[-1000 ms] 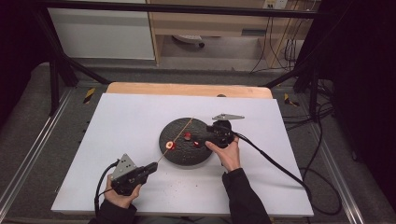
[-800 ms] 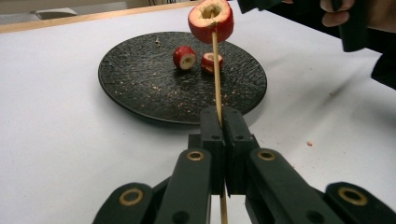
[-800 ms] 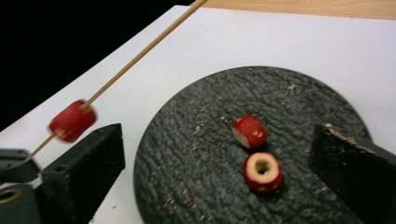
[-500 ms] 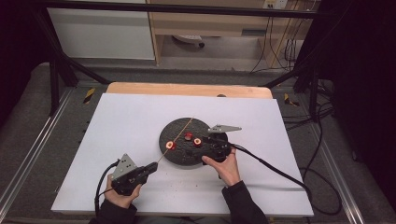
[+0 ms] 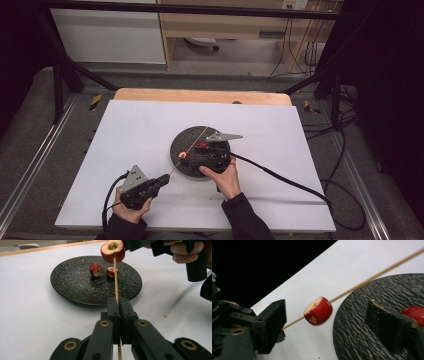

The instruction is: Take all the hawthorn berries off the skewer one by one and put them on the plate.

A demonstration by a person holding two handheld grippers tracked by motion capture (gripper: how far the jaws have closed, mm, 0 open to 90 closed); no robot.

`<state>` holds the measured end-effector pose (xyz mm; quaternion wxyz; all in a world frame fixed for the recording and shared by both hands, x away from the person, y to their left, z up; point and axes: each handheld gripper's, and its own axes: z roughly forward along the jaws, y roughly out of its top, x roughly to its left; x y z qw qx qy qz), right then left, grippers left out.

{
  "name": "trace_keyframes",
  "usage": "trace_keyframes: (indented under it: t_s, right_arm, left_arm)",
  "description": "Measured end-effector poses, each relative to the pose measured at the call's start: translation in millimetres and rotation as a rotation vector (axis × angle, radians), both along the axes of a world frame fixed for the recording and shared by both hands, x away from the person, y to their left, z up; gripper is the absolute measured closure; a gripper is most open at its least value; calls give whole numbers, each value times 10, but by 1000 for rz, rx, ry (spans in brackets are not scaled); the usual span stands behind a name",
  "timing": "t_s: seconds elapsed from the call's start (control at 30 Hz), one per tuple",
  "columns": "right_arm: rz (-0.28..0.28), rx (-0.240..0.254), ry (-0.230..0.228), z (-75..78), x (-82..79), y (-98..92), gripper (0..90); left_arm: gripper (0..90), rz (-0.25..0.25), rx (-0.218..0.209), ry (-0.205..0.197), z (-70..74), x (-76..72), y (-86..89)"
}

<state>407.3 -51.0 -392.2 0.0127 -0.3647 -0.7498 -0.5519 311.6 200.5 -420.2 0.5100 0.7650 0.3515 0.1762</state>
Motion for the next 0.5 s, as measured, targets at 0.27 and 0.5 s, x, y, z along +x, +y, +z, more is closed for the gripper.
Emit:
trace_keyframes:
  t_s: [0.27, 0.5]
  right_arm:
    - [13, 32, 48, -27, 57, 36, 458]
    - [42, 39, 79, -67, 75, 49, 602]
  left_arm:
    - [882, -2, 1, 1, -3, 2, -9]
    - [882, -3, 1, 2, -5, 2, -16]
